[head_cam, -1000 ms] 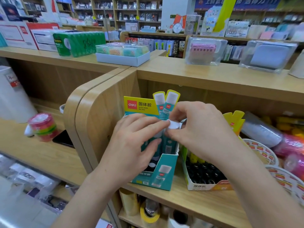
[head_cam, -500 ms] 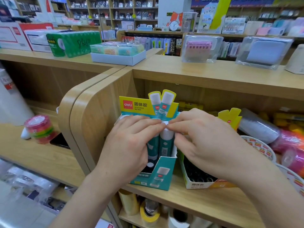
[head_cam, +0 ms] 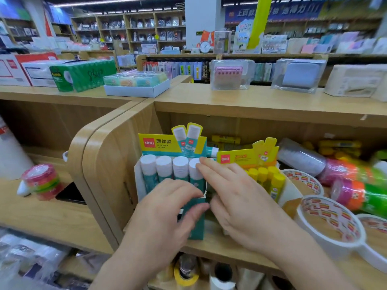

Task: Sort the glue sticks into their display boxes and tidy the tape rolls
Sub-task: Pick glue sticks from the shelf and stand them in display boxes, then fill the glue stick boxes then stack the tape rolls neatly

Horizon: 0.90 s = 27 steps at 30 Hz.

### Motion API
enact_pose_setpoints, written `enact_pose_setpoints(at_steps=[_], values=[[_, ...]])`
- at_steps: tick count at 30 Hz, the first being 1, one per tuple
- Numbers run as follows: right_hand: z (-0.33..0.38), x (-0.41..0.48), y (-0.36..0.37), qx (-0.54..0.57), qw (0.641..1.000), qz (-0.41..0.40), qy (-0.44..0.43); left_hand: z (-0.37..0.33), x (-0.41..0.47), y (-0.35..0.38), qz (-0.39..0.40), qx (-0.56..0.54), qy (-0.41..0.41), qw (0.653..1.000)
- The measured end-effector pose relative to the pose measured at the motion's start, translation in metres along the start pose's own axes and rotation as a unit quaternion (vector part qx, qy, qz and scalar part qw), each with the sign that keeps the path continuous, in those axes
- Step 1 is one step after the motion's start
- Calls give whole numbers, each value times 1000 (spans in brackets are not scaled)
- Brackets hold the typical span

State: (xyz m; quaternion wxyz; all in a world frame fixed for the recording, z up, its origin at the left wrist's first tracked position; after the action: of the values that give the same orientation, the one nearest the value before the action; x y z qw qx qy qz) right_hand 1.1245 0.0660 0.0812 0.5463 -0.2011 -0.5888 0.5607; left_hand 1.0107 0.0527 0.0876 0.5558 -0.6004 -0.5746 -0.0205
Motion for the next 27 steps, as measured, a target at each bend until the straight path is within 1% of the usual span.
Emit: enact_pose_setpoints(at_steps=[2,5,9,10,13,14,15,18,22,25,27], values=[[0,-5,3,25,1000,-16,5,5,-3,1,0,-14,-22,1000],[1,-16,-4,61,997,-54,13,1,-4,1,6,14,-17,1000],[-23,-47,-37,65,987,-136,52,-7,-3,-6,-45,62,-19,997],[-32,-57,-46,61,985,-147,66,-15,-3,-8,-67,81,-3,994],[-65,-87,-78,40,979,-169,107,-59,-2,-16,-160,108,80,978],[-77,-97,-88,38,976,-177,120,-73,-1,-13,-174,103,102,974],[-90,-106,-98,41,972,-187,135,-85,1,-5,-171,91,122,973],[-130,-133,-125,33,962,-211,172,-111,13,34,-110,38,153,981],[-177,-165,-160,15,954,-221,200,-149,40,90,-5,1,142,990],[-220,-184,-179,3,951,-193,241,-176,66,133,69,16,124,990],[-246,-191,-187,-4,951,-155,269,-189,90,161,94,35,115,988]])
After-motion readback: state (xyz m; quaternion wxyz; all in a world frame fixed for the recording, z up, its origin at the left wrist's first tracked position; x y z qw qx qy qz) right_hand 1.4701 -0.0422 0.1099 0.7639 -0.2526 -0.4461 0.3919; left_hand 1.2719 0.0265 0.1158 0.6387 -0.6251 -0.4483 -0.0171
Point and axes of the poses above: each hand's wrist, its own x-axis towards the middle knuckle, its own y-axis out of the palm, z = x × y, the point moved 8 cm from there along x, towards the middle knuckle, and after that the axes turned 6 degrees about -z, right-handed, at the moved point
